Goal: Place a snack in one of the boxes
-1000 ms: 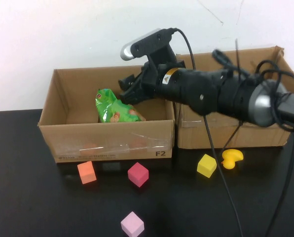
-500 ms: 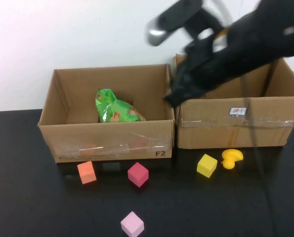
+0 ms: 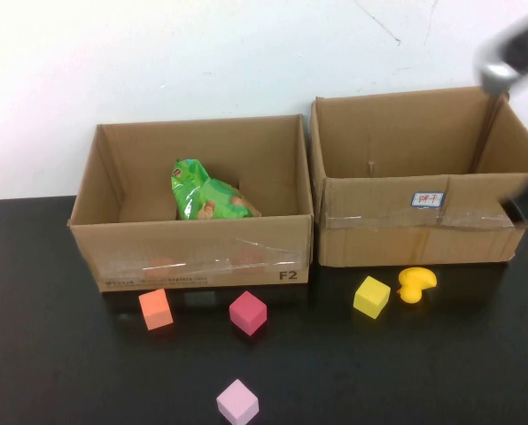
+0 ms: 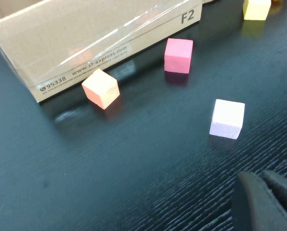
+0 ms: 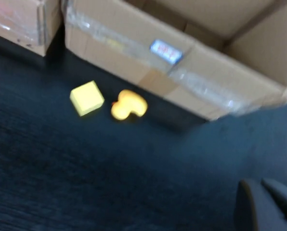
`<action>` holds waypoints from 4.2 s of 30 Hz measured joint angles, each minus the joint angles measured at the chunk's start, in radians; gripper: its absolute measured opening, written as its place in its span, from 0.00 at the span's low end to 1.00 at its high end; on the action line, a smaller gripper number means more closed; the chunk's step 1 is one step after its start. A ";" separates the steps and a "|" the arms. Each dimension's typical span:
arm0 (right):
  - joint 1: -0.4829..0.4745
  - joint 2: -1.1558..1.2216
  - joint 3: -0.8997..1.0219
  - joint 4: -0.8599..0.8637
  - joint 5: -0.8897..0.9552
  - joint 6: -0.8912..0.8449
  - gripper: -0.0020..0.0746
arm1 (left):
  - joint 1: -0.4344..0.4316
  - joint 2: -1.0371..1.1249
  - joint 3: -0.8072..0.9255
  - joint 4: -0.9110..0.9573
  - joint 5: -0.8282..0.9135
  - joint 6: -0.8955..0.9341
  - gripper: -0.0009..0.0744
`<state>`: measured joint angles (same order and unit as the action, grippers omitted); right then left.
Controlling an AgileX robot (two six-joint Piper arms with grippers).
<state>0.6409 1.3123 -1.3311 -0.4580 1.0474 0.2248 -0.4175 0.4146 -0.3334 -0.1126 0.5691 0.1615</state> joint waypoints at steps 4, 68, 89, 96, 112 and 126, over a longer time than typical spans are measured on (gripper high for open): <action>0.000 -0.180 0.249 0.010 -0.114 0.146 0.03 | 0.000 0.000 0.000 0.000 0.000 0.000 0.01; 0.000 -0.740 0.881 0.344 -0.314 -0.225 0.02 | 0.068 -0.125 0.109 0.074 -0.299 0.035 0.01; 0.000 -0.740 0.881 0.345 -0.308 -0.232 0.02 | 0.476 -0.424 0.359 0.034 -0.256 -0.136 0.01; 0.000 -0.740 0.881 0.345 -0.308 -0.234 0.02 | 0.476 -0.424 0.356 0.026 -0.243 -0.139 0.01; 0.000 -0.740 0.881 0.345 -0.308 -0.234 0.02 | 0.343 -0.424 0.355 0.007 -0.236 -0.162 0.01; 0.000 -0.740 0.881 0.345 -0.308 -0.234 0.02 | 0.341 -0.424 0.355 0.004 -0.236 -0.162 0.01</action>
<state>0.6409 0.5725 -0.4502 -0.1128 0.7393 -0.0092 -0.0769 -0.0096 0.0218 -0.1084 0.3329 0.0000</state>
